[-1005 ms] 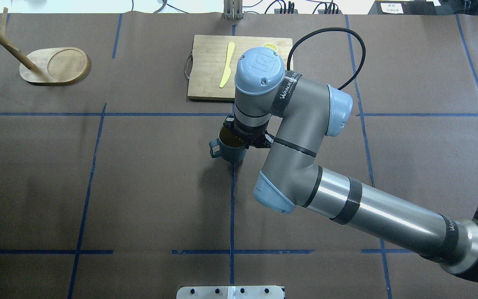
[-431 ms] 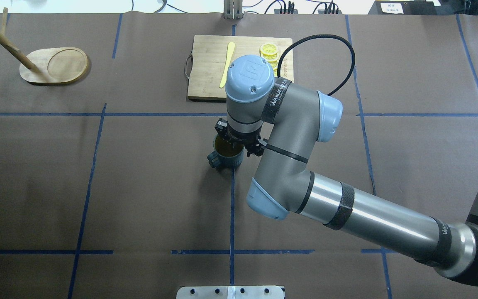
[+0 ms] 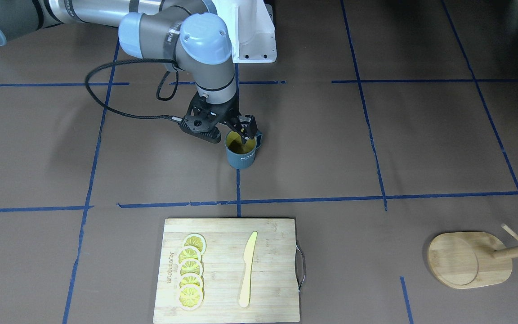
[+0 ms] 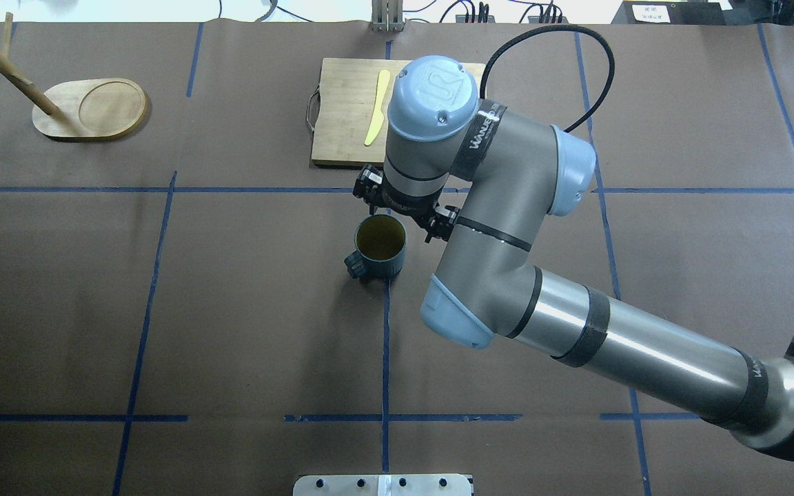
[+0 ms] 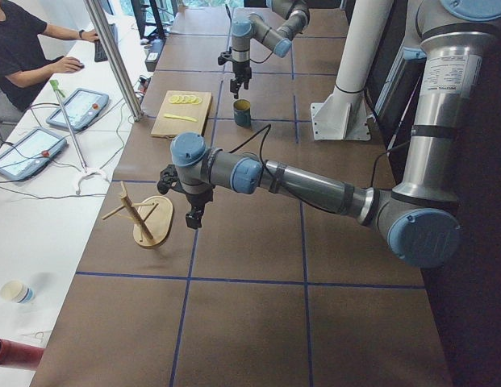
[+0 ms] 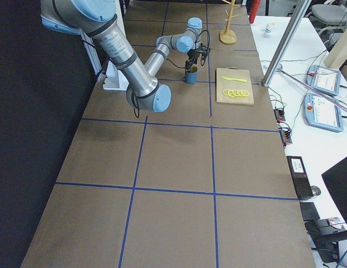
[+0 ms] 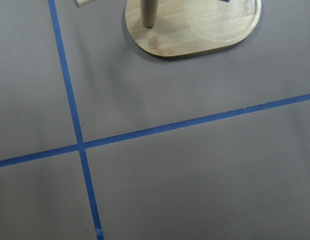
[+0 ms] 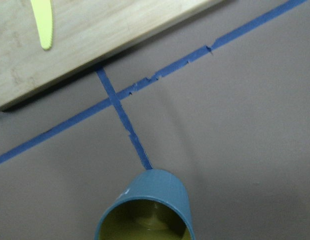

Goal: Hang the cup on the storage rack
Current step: 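Open the right gripper and withdraw while the left arm reaches toward the mug, then close the left gripper on the mug's rim, then lift the mug with the left gripper and carry it to the wooden rack, then align the mug handle with a rack peg using the left gripper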

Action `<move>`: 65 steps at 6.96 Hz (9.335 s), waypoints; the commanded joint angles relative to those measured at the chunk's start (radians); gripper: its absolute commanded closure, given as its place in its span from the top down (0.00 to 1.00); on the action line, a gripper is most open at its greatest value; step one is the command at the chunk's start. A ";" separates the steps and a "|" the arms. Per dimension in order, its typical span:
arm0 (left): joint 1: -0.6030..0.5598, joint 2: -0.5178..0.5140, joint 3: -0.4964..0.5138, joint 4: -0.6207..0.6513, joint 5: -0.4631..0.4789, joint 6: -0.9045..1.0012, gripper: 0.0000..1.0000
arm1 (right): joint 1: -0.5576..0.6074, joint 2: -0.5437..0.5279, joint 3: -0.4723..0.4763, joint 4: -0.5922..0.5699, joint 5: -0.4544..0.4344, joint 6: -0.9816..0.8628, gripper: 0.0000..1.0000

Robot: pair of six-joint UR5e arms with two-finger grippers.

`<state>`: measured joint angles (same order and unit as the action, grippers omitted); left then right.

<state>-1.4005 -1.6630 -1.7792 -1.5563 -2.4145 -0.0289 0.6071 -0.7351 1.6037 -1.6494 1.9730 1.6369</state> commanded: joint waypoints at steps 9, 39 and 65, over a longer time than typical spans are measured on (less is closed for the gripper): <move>0.725 -0.359 -0.070 -0.322 0.287 -0.296 1.00 | 0.373 -0.440 0.305 -0.006 0.130 -0.725 1.00; 0.378 -0.412 0.282 -1.161 0.433 -1.904 0.00 | 0.907 -0.676 0.323 -0.363 0.339 -1.838 1.00; 0.199 -0.430 1.017 -2.125 0.726 -2.826 0.00 | 0.924 -0.656 0.364 -0.348 0.317 -1.821 1.00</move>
<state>-1.1936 -2.1098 -0.7531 -3.6809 -1.6615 -2.8319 1.5308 -1.3915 1.9691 -1.9972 2.2902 -0.1881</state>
